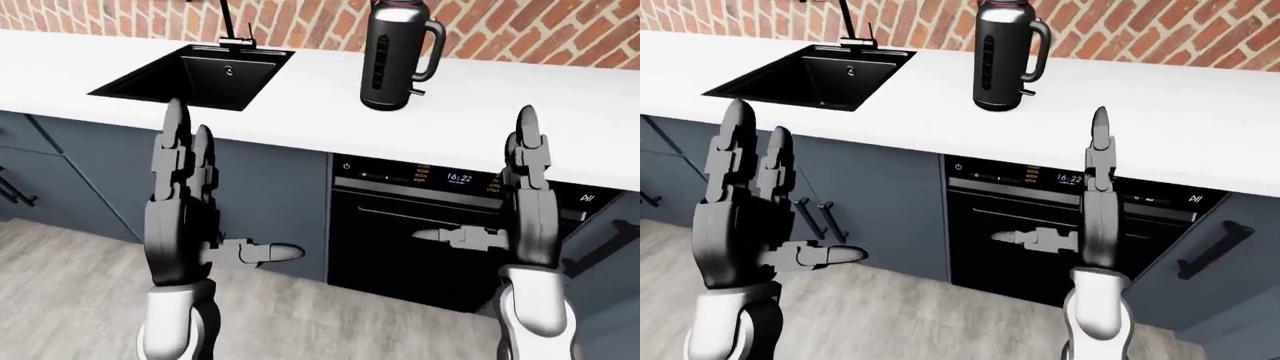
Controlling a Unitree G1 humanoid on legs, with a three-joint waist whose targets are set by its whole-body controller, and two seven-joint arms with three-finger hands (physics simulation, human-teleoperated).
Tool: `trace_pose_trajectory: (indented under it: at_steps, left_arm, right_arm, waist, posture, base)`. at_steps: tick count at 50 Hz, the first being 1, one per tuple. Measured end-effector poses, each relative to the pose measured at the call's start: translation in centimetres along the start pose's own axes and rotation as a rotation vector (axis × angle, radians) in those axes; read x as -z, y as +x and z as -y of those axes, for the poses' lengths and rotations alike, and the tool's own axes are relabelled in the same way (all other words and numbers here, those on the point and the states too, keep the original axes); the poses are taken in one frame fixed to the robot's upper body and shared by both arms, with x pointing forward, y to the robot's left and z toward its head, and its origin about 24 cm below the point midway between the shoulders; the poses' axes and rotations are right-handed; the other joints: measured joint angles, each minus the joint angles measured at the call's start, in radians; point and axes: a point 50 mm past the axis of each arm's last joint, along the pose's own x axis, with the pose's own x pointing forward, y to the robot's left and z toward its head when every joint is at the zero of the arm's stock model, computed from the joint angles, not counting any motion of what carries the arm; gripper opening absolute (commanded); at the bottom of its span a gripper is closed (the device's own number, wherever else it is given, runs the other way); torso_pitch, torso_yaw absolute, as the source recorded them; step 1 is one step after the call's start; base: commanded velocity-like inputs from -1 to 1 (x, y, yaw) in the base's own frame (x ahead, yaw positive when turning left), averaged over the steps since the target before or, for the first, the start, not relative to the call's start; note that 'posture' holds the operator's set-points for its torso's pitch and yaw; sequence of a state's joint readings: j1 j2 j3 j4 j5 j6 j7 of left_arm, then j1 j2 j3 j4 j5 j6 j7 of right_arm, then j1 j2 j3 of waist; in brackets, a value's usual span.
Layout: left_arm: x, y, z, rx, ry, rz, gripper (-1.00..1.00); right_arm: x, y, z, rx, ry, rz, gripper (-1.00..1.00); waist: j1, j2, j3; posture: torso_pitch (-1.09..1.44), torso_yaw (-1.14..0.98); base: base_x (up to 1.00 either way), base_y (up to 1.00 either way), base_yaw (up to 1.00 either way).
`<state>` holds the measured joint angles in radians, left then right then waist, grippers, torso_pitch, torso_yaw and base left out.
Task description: Press down the lever to turn on the electric kettle.
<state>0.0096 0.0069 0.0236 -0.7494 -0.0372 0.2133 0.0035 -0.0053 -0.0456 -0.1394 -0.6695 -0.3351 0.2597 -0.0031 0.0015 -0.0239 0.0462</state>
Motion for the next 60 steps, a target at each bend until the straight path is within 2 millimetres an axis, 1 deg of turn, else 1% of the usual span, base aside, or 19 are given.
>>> trace_pose_trajectory:
  at_steps: [4, 7, 8, 10, 13, 17, 20, 25, 29, 32, 33, 34, 37, 39, 43, 45, 50, 58, 60]
  left_arm:
    - [-0.5, 0.0, 0.0, -0.003, 0.002, 0.032, 1.0]
    - [-0.7, 0.1, 0.0, -0.002, 0.005, 0.046, 1.0]
    - [-0.6, 0.1, -0.2, -0.008, 0.012, 0.04, 1.0]
    - [-0.1, 0.0, -0.5, -0.023, 0.018, 0.01, 1.0]
    - [0.1, 0.0, -0.5, -0.025, 0.018, 0.001, 1.0]
    - [-0.5, 0.1, -0.3, -0.017, 0.015, 0.035, 1.0]
    - [-0.6, 0.1, -0.3, -0.017, 0.013, 0.044, 1.0]
    - [0.3, -0.2, 0.0, 0.002, -0.001, 0.0, 1.0]
    - [-0.1, -0.1, -0.1, -0.004, 0.005, 0.019, 1.0]
    - [-0.5, -0.1, 0.0, -0.002, 0.002, 0.04, 1.0]
    - [-0.6, 0.0, -0.1, -0.003, 0.008, 0.046, 1.0]
    - [-0.5, -0.1, -0.3, -0.01, 0.014, 0.042, 1.0]
    - [0.4, -0.4, -0.5, -0.025, 0.019, -0.001, 1.0]
    - [0.3, -0.3, -0.4, -0.021, 0.017, 0.001, 1.0]
    - [-0.3, -0.3, -0.3, -0.014, 0.015, 0.037, 1.0]
    - [-0.5, -0.2, -0.4, -0.014, 0.016, 0.046, 1.0]
    - [0.3, -0.3, 0.0, 0.005, -0.003, 0.004, 1.0]
    - [-0.7, -0.1, -0.2, -0.008, 0.002, 0.054, 1.0]
    - [-0.7, -0.1, -0.5, -0.017, 0.013, 0.051, 1.0]
  right_arm:
    - [-0.5, 0.0, 0.0, -0.001, 0.005, 0.028, 1.0]
    - [-0.6, 0.1, -0.2, -0.003, 0.011, 0.036, 1.0]
    - [-0.4, 0.0, -0.5, -0.014, 0.019, 0.028, 1.0]
    - [0.0, -0.1, -0.8, -0.036, 0.023, 0.004, 1.0]
    - [0.1, 0.0, -0.7, -0.034, 0.02, 0.0, 1.0]
    - [-0.5, 0.0, -0.5, -0.017, 0.019, 0.037, 1.0]
    - [-0.7, 0.0, -0.5, -0.018, 0.018, 0.049, 1.0]
    - [0.4, -0.1, -0.2, -0.007, 0.001, -0.009, 1.0]
    - [0.0, 0.0, -0.3, -0.008, 0.007, 0.016, 1.0]
    - [-0.3, 0.0, -0.2, -0.008, 0.008, 0.03, 1.0]
    - [-0.3, 0.0, -0.3, -0.009, 0.014, 0.034, 1.0]
    - [-0.2, 0.0, -0.6, -0.019, 0.02, 0.028, 1.0]
    - [0.2, -0.1, -0.9, -0.041, 0.022, 0.002, 1.0]
    - [0.0, -0.1, -0.7, -0.034, 0.019, 0.009, 1.0]
    - [-0.6, 0.0, -0.5, -0.018, 0.019, 0.045, 1.0]
    - [-0.9, 0.0, -0.4, -0.017, 0.021, 0.056, 1.0]
    - [-0.3, -0.1, 0.2, 0.004, 0.0, 0.012, 1.0]
    - [-1.6, 0.2, 0.5, 0.01, 0.007, 0.064, 1.0]
    - [-1.6, 0.3, 0.2, -0.002, 0.018, 0.06, 1.0]
  waist:
    - [-0.001, 0.046, 0.007]
    - [-0.002, 0.088, -0.002]
    - [0.006, 0.076, 0.002]
    - [0.015, 0.077, 0.004]
    - [0.017, 0.066, -0.008]
    - [0.024, 0.019, -0.007]
    - [0.022, -0.034, -0.019]
    - [0.001, -0.009, -0.001]
    - [0.002, 0.035, 0.01]
    - [-0.003, 0.08, 0.005]
    - [0.002, 0.084, 0.001]
    - [0.01, 0.072, 0.004]
    - [0.02, 0.077, -0.001]
    - [0.02, 0.065, -0.008]
    - [0.028, 0.013, -0.005]
    - [0.026, -0.03, -0.014]
    - [-0.003, -0.017, -0.003]
    - [-0.006, 0.082, 0.003]
    - [0.01, 0.07, 0.003]
  posture:
    - [0.0, 0.0]
    - [0.0, 0.0]
    - [0.0, 0.0]
    - [0.0, 0.0]
    - [0.0, 0.0]
    - [0.0, 0.0]
    - [0.0, 0.0]
    - [0.0, 0.0]
    - [0.0, 0.0]
    - [0.0, 0.0]
    - [0.0, 0.0]
    - [0.0, 0.0]
    - [0.0, 0.0]
    - [0.0, 0.0]
    - [0.0, 0.0]
    - [0.0, 0.0]
    - [0.0, 0.0]
    - [0.0, 0.0]
    - [0.0, 0.0]
  base:
    - [0.17, -0.12, 0.0]
    - [0.17, -0.12, 0.0]
    - [0.18, -0.12, 0.0]
    - [0.17, -0.13, 0.0]
    - [0.17, -0.13, 0.0]
    - [0.17, -0.14, 0.0]
    - [0.17, -0.16, 0.0]
    - [0.18, -0.16, 0.0]
    - [0.18, -0.16, 0.0]
    - [0.19, -0.17, 0.0]
    - [0.19, -0.16, 0.0]
    - [0.2, -0.16, 0.0]
    - [0.19, -0.16, 0.0]
    - [0.19, -0.16, 0.0]
    - [0.2, -0.16, 0.0]
    - [0.2, -0.16, 0.0]
    - [0.19, -0.16, 0.0]
    - [0.2, -0.16, 0.0]
    - [0.2, -0.16, 0.0]
